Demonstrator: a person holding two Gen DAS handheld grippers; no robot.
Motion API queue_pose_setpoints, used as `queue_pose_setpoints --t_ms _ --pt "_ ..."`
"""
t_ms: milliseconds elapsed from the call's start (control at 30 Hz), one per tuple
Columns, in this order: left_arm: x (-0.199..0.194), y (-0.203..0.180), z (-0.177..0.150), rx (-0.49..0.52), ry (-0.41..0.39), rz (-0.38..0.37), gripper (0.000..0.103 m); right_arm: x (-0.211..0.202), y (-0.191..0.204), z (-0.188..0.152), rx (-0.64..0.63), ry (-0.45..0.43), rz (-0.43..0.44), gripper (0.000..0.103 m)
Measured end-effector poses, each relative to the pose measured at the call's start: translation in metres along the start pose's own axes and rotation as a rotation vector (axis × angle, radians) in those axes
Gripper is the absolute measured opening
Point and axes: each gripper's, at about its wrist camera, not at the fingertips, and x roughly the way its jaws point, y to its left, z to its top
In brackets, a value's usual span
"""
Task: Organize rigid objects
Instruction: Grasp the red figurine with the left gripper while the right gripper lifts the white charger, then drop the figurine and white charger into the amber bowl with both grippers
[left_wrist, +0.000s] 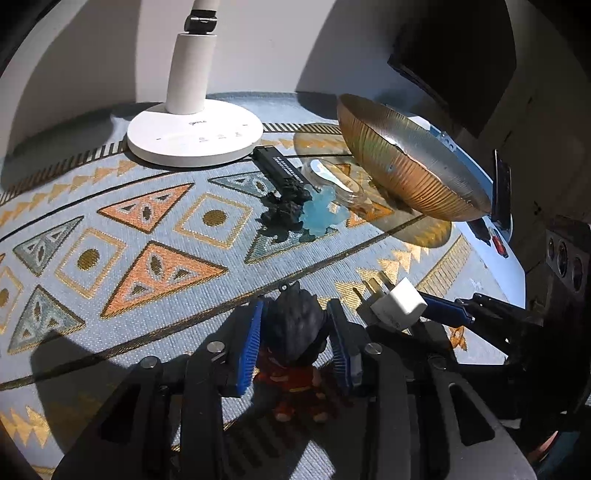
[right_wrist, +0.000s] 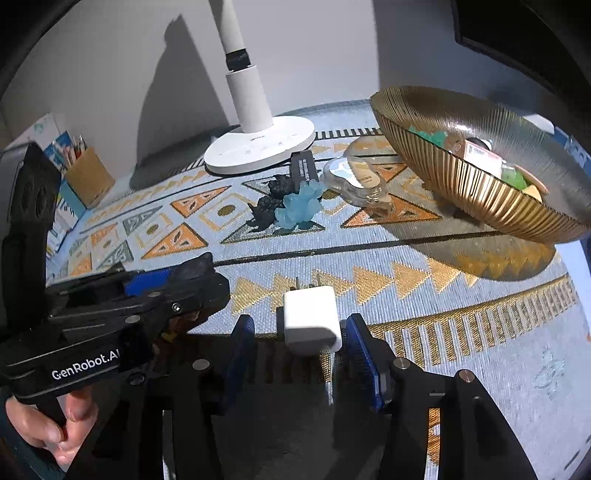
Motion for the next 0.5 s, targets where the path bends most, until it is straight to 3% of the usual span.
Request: queue_pose_setpoints --t_ms 67,133,300,400,500 --pt "0.000 -0.001 -0.001 0.006 0.002 0.001 0.040 0.001 0.006 -0.001 -0.040 -0.004 -0.056 0.036" --pt "0.000 -0.004 -0.001 0.017 0.004 0.020 0.041 -0.001 0.009 -0.003 -0.061 -0.013 -0.029 0.028" --pt "-0.003 -0.019 -0.012 0.081 0.010 0.124 0.041 -0.018 0.008 -0.017 -0.073 -0.034 0.025 0.027" --pt "-0.006 -0.024 -0.016 0.094 -0.007 0.194 0.031 -0.033 0.001 -0.027 -0.060 -0.049 0.055 0.027" --pt "-0.020 -0.028 -0.014 0.069 -0.042 0.157 0.031 -0.051 -0.011 -0.029 -0.015 -0.075 0.097 0.026"
